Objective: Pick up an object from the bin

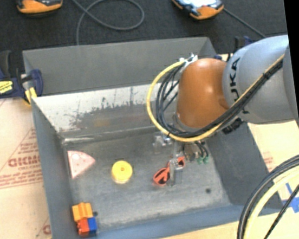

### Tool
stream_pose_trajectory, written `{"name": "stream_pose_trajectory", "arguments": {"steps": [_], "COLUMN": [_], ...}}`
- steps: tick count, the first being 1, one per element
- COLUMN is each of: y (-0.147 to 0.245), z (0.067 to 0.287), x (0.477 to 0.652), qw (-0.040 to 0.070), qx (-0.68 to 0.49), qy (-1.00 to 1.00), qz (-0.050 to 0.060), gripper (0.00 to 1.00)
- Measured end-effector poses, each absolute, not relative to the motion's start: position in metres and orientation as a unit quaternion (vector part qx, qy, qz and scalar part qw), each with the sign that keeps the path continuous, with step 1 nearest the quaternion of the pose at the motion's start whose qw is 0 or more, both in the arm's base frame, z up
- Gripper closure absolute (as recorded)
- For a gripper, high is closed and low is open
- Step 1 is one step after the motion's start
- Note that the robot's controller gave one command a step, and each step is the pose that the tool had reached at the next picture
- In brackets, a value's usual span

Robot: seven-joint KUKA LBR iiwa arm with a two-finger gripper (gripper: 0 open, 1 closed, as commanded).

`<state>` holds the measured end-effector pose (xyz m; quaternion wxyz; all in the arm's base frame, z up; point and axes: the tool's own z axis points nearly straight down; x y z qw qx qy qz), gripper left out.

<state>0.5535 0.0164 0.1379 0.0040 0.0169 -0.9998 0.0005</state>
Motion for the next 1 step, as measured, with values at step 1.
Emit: {"name": "stream_pose_trajectory", "arguments": {"steps": [1], "y": [0.0679], "z": [0.1261], "x": [0.5703], "qw": [-0.004], "qx": [0.083], "qy": [-0.997], "qz": [0.001], "gripper": [0.00]}}
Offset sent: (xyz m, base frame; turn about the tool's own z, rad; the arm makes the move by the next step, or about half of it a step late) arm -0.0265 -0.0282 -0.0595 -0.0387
